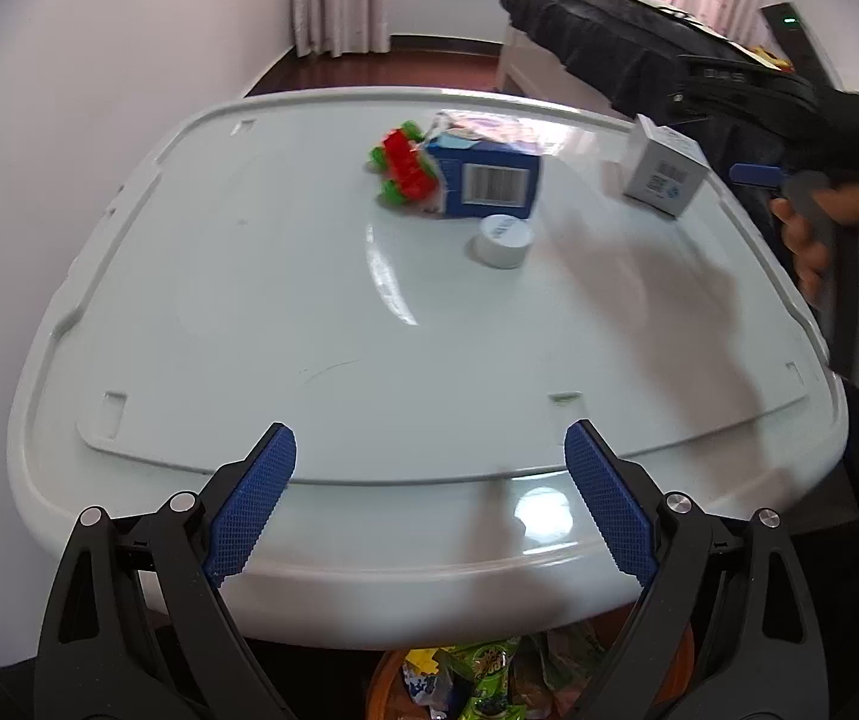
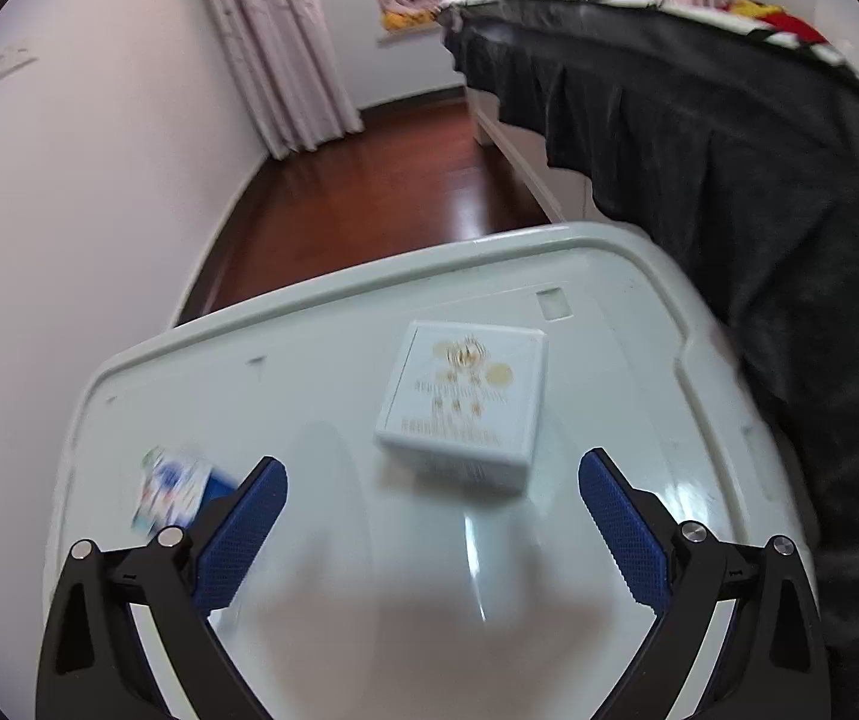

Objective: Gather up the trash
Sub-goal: 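Grasp the white cream box from the table with the right gripper, then grasp the blue cupcake snack box with the left gripper while the right gripper holds the cream box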

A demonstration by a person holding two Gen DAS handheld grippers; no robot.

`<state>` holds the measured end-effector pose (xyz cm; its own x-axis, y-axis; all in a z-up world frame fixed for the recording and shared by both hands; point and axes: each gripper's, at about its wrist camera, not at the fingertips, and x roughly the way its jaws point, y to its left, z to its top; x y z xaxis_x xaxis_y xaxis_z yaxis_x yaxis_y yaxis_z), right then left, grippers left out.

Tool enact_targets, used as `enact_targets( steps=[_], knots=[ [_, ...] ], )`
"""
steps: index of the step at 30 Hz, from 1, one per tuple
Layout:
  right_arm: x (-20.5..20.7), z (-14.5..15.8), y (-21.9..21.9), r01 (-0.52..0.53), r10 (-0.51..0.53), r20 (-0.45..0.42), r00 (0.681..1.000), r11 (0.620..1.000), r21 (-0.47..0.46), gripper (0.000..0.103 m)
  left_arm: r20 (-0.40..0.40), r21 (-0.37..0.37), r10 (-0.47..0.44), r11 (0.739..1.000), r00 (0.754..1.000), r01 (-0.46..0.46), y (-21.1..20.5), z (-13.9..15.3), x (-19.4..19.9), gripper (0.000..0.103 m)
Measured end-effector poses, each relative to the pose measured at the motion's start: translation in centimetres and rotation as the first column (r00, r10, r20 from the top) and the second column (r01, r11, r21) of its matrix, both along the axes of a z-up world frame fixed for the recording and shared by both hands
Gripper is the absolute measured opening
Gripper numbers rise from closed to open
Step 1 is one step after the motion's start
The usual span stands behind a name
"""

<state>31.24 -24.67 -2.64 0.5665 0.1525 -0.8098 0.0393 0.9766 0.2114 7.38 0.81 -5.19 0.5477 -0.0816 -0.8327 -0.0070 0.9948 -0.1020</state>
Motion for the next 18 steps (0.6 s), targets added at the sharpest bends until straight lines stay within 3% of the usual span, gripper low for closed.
enact_targets(
  steps=[5,12,16,18],
  knots=[
    [3.3,-1.3,0.9,0.078,-0.079,-0.024,0.997,0.997,-0.027,0.096,0.001,-0.028,0.030,0.999,1.000,-0.029,0.8,-0.1,0.1,0.089],
    [4.8,-3.0,1.8,0.112,-0.115,-0.032,0.993,0.988,-0.106,0.095,0.006,-0.015,0.029,0.999,1.000,-0.029,0.8,-0.1,-0.1,0.089],
    [5.1,-4.3,1.7,0.091,-0.101,-0.089,0.991,0.990,-0.110,0.064,0.013,-0.006,0.031,0.999,0.999,-0.031,0.8,-0.1,-0.1,0.089],
    [4.4,-4.3,1.5,0.080,-0.090,-0.077,0.993,0.990,-0.120,0.064,0.018,-0.008,0.032,0.999,0.999,-0.032,0.8,-0.1,-0.2,0.089]
  ],
)
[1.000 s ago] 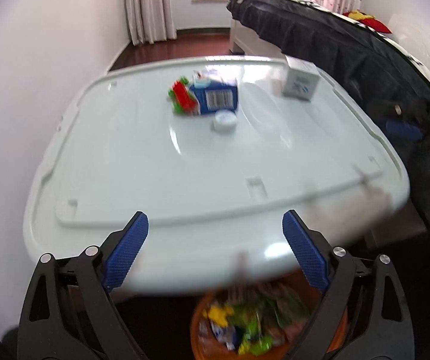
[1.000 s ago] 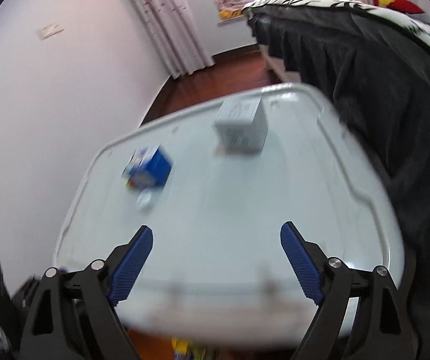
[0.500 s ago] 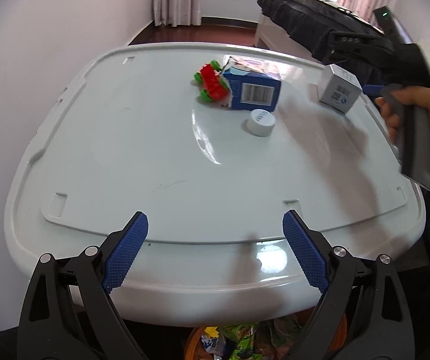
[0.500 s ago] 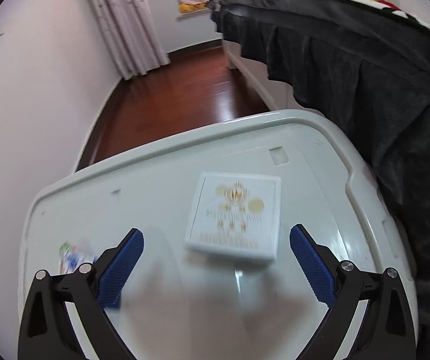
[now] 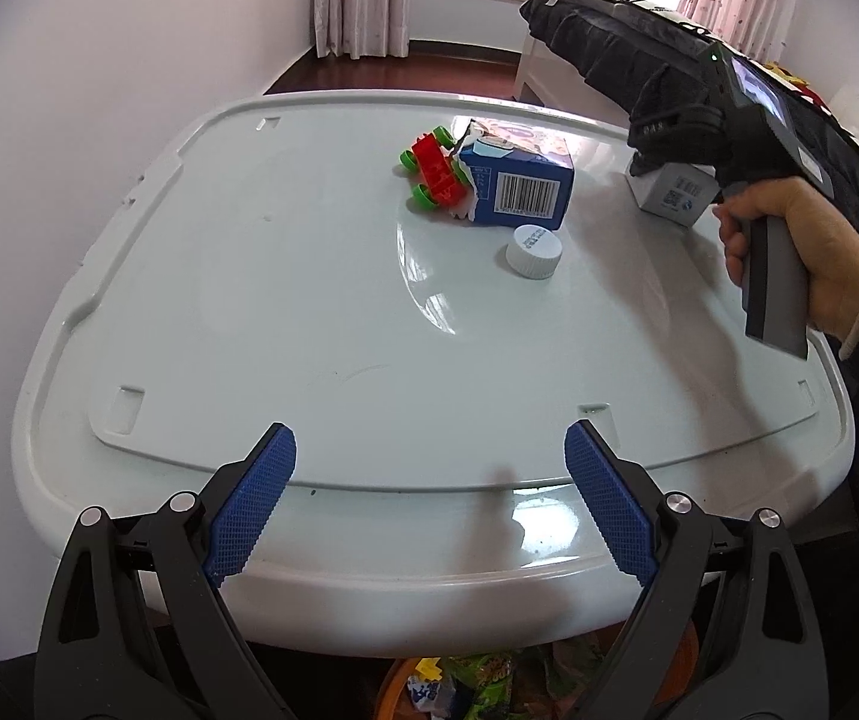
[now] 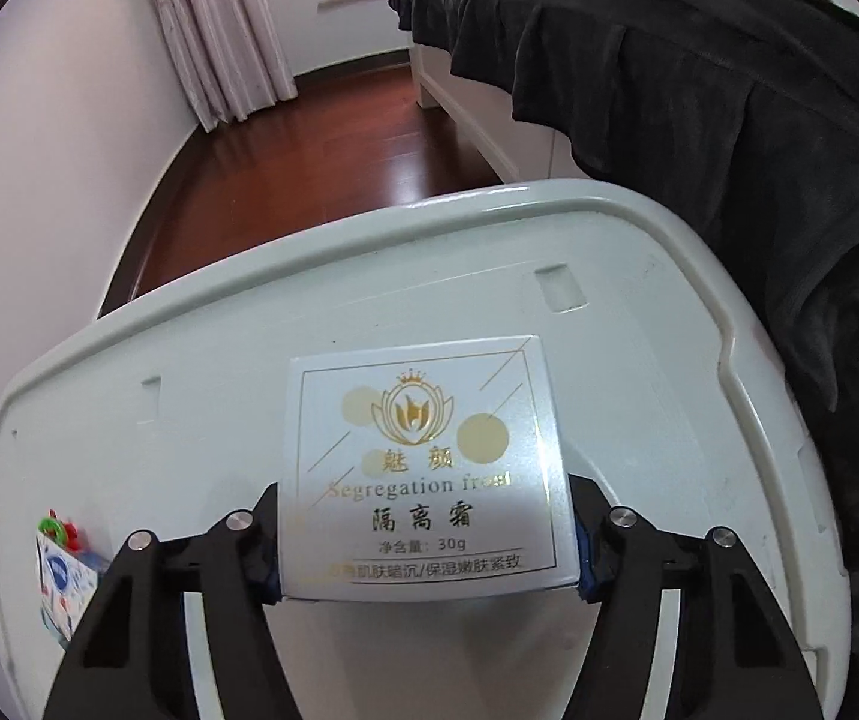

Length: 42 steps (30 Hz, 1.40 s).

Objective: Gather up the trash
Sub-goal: 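Grasp the blue cupcake snack box with the left gripper while the right gripper holds the cream box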

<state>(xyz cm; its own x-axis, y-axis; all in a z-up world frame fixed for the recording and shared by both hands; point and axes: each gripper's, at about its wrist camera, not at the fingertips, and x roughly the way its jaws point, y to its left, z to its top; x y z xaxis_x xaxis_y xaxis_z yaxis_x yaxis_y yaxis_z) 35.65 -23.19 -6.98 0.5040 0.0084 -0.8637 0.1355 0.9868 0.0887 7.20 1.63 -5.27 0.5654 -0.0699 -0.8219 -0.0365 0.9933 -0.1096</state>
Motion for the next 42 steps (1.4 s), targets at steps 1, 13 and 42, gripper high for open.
enact_targets(
  steps=[1,13,42],
  knots=[
    [-0.3,0.0,-0.1,-0.006,0.006,0.002,1.000,1.000,-0.011,0.063,0.002,-0.003,-0.001,1.000,1.000,0.001,0.0,0.0,-0.1,0.089],
    [-7.2,0.1,-2.1,-0.083,0.083,-0.020,0.996,0.996,-0.033,0.063,0.036,0.025,0.005,1.000,0.999,-0.005,-0.1,-0.2,-0.5,0.089],
    [-19.4,1.6,-3.6,-0.200,0.191,0.101,0.977,0.975,0.095,0.063,0.088,0.012,-0.136,0.991,0.987,0.136,-2.0,2.4,11.5,0.089]
  ],
)
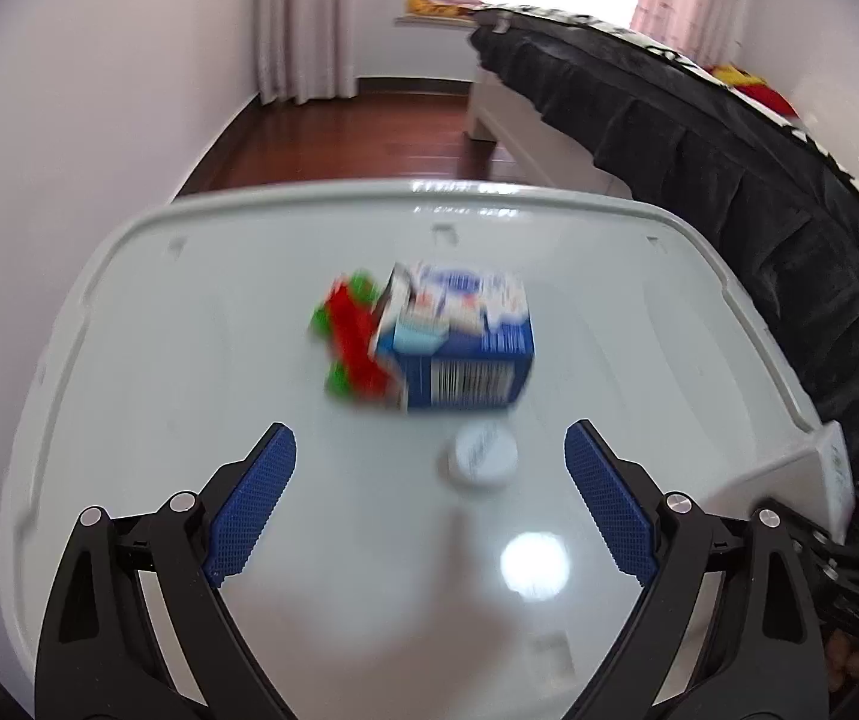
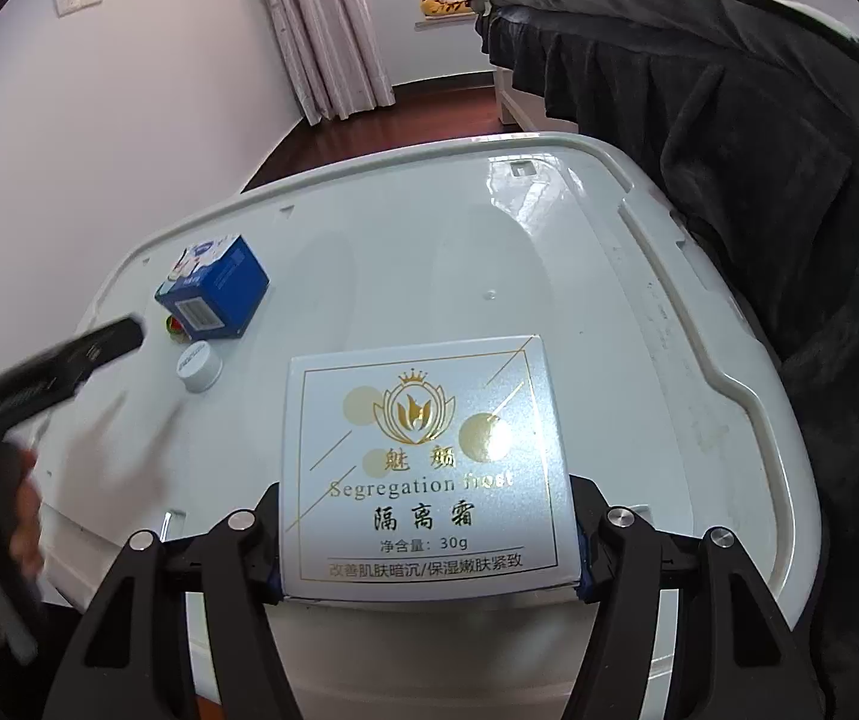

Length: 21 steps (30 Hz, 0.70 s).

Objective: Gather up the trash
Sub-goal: 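Grasp the blue cupcake snack box with the left gripper while the right gripper holds the cream box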

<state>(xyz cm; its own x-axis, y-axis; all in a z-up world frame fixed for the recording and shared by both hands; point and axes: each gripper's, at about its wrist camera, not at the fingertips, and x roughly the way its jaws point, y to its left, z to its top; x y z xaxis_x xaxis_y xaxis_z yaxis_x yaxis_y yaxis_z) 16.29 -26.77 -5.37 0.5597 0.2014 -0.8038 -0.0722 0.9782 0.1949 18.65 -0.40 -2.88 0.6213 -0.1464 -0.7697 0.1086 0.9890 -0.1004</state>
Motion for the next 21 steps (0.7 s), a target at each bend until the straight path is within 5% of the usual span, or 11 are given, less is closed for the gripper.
enact_targets(
  steps=[11,21],
  knots=[
    [1.2,-0.2,-1.6,0.047,-0.046,-0.009,0.999,0.997,0.063,0.063,-0.044,-0.059,-0.119,0.991,0.992,0.116,-0.2,-1.9,6.0,0.089],
    [1.6,-0.5,-1.9,0.049,-0.048,-0.022,0.999,0.996,0.080,0.063,-0.032,-0.013,-0.155,0.988,0.987,0.155,-2.1,-2.9,6.8,0.089]
  ],
)
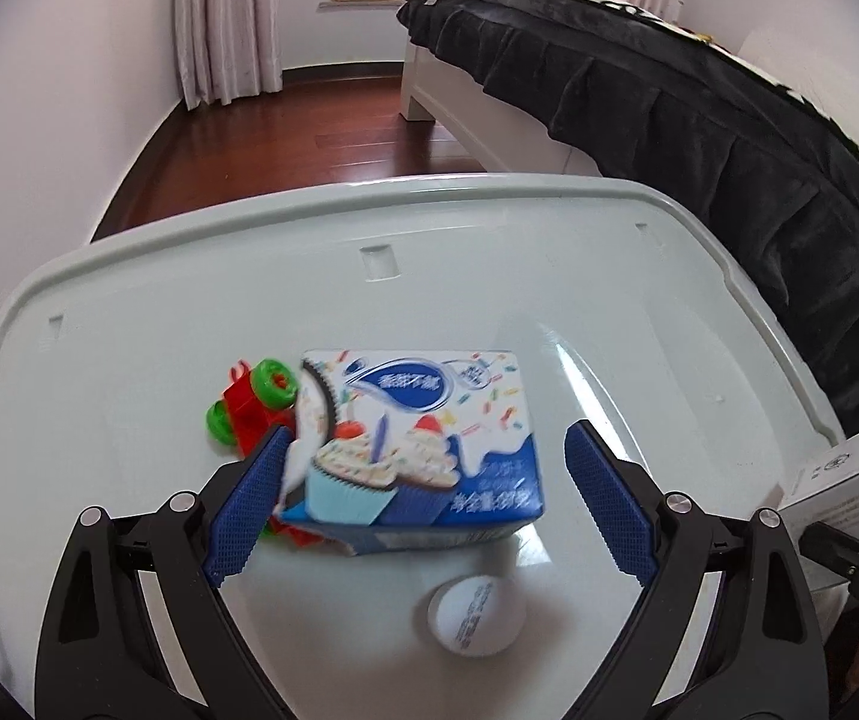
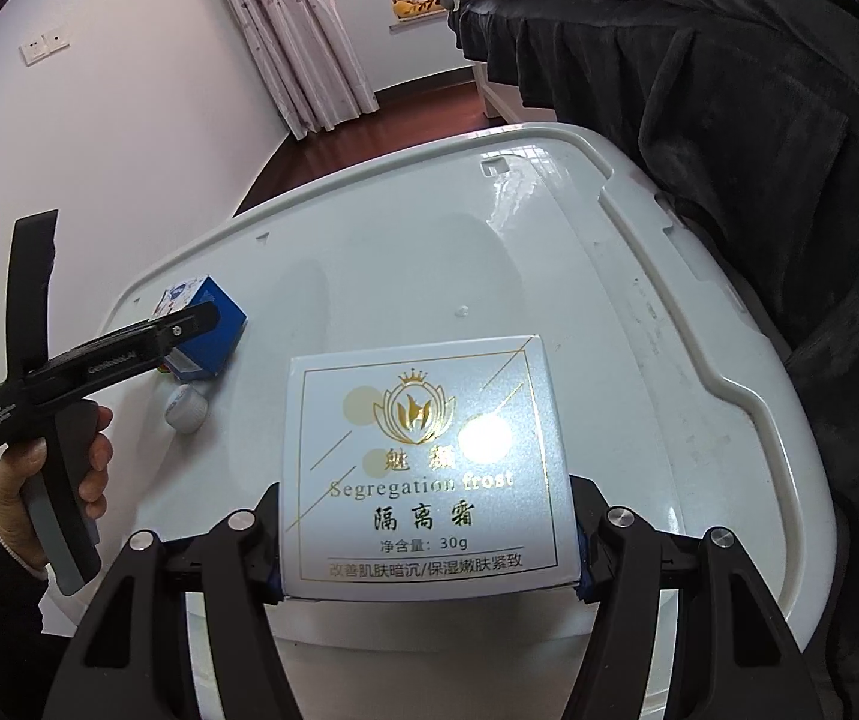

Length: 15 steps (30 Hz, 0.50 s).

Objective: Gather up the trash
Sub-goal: 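Grasp the blue cupcake snack box with the left gripper while the right gripper holds the cream box, then lift the snack box with the left gripper while the right gripper holds the cream box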

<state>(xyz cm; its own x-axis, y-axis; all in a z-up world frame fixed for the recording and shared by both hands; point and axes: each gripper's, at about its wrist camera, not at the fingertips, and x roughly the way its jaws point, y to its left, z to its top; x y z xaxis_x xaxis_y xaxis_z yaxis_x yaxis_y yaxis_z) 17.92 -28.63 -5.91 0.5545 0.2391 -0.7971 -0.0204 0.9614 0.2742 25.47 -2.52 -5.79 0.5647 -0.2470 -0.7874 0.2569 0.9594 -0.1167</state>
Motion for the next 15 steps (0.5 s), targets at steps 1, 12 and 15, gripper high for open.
enact_targets(
  steps=[1,12,15],
  knots=[
    [0.0,0.0,0.0,0.001,-0.001,-0.002,1.000,1.000,-0.001,0.063,0.001,0.010,0.000,1.000,1.000,0.000,-0.3,-0.1,0.1,0.089],
    [0.2,-0.2,0.3,0.008,-0.008,-0.010,1.000,1.000,0.000,0.063,0.030,0.091,-0.030,0.995,0.999,0.028,-2.8,-0.5,0.6,0.069],
    [0.2,-0.2,0.2,0.012,-0.012,-0.010,1.000,1.000,0.002,0.063,0.053,0.090,-0.054,0.995,0.997,0.049,-3.1,0.1,0.1,0.069]
  ],
)
